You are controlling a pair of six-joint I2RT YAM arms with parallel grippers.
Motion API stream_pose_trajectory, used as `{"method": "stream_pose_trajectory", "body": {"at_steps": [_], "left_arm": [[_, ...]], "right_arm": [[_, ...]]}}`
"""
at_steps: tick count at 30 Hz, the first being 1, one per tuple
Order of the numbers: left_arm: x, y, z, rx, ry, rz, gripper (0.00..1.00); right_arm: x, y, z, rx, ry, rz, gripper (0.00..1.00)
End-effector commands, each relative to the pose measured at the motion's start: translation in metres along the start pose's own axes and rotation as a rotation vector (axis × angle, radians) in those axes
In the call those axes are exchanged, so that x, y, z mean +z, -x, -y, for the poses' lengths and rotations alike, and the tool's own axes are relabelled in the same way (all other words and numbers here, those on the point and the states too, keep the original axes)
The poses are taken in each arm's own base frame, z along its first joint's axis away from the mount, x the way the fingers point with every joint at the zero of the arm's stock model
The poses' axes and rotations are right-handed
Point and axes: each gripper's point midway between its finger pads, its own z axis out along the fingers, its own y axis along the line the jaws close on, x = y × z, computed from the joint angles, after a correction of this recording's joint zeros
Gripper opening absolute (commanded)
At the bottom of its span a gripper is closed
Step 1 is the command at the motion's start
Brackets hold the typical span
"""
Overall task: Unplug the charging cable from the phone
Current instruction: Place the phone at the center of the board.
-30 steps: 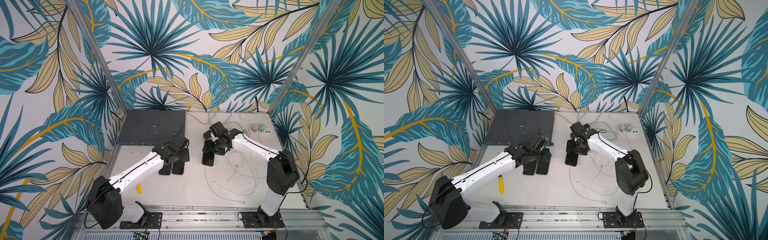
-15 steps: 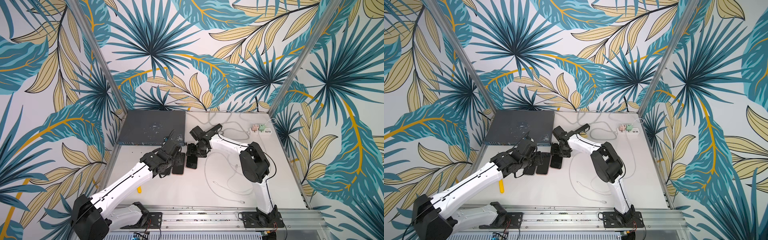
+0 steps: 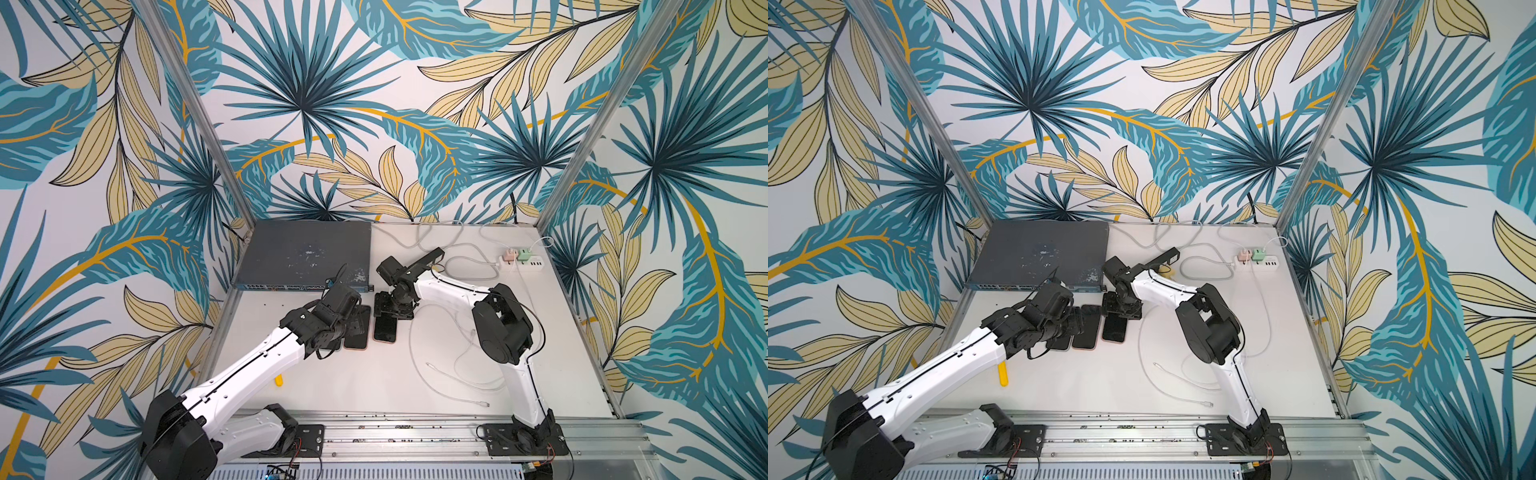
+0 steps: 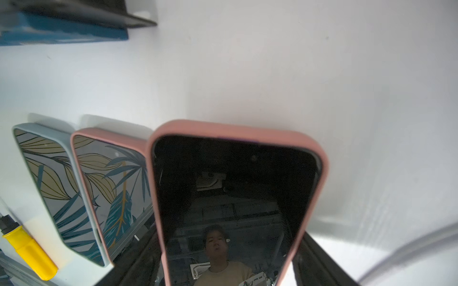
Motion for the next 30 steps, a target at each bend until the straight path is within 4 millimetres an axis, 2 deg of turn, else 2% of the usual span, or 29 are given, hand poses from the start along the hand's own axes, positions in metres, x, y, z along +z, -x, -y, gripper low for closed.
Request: {"method": "stream_pose_trajectory", "body": {"at_steps": [1,4,9,15,20,24,26,28,30], "left_arm": [[0.002,0.003,0.002,-0.008,-0.014,0.014,0.60],[0.003,0.003,0.004,-0.013,-0.022,0.011,0.60],[0.005,0.003,0.006,-0.006,-0.027,0.001,0.60],[0.006,0.002,0.008,-0.005,-0.031,-0.002,0.60],[0.004,0.006,0.010,-0.008,-0.034,0.004,0.60],[-0.002,0.015,0.012,-0.002,-0.027,0.025,0.60],[-0.007,0.022,0.014,0.002,-0.025,0.041,0.61],[-0.012,0.030,0.015,0.003,-0.016,0.057,0.68],[-0.017,0.039,0.016,0.011,-0.007,0.080,0.73]], "right_arm": [[0.005,-0.014,0.009,-0.013,-0.050,-0.029,0.69],[0.010,-0.017,0.010,-0.009,-0.045,-0.036,0.70],[0.018,-0.022,0.011,-0.004,-0.038,-0.055,0.81],[0.007,-0.017,0.005,-0.022,-0.016,-0.030,0.94],[-0.006,-0.013,0.005,-0.036,-0.022,0.000,0.94],[-0.043,0.007,0.003,-0.043,-0.001,0.097,0.95],[-0.070,0.023,0.008,-0.044,0.002,0.171,0.95],[-0.100,0.039,0.018,-0.037,0.000,0.244,0.95],[-0.120,0.052,0.029,-0.032,0.002,0.304,0.97]]}}
